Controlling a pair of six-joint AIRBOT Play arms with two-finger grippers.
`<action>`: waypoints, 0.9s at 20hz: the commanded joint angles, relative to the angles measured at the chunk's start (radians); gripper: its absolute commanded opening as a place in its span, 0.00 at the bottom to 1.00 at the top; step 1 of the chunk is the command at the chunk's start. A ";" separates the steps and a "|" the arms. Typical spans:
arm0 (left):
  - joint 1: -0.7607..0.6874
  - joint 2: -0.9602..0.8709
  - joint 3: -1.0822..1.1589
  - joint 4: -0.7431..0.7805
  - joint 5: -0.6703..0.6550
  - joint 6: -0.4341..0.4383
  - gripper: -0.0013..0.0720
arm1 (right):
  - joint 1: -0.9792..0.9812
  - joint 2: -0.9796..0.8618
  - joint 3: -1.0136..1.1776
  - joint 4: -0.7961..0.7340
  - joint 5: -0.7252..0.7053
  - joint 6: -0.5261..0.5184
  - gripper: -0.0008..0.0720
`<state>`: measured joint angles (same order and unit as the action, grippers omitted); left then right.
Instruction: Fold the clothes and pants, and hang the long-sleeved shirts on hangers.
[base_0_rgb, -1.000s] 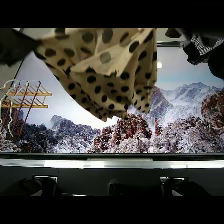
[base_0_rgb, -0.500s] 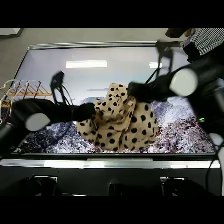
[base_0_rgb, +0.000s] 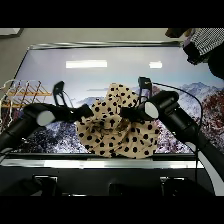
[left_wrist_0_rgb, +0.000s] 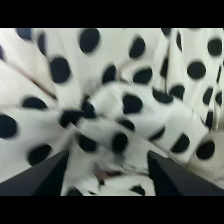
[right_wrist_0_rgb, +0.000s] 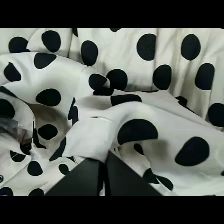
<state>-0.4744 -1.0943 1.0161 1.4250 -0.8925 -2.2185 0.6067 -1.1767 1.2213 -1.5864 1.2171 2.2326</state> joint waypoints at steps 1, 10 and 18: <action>0.307 0.084 0.023 -0.045 -0.163 0.281 0.86 | 0.005 0.000 -0.011 -0.014 -0.009 0.008 0.05; 1.019 0.146 0.012 0.024 -0.361 0.768 0.85 | 0.005 0.000 -0.011 -0.014 -0.007 0.004 0.05; 1.216 -0.059 -0.002 0.023 -0.224 1.101 0.85 | 0.005 0.000 -0.011 -0.014 0.000 -0.011 0.05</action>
<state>0.6975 -1.0733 1.0153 1.4425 -1.1381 -1.2884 0.6102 -1.1767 1.2110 -1.6009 1.2148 2.2276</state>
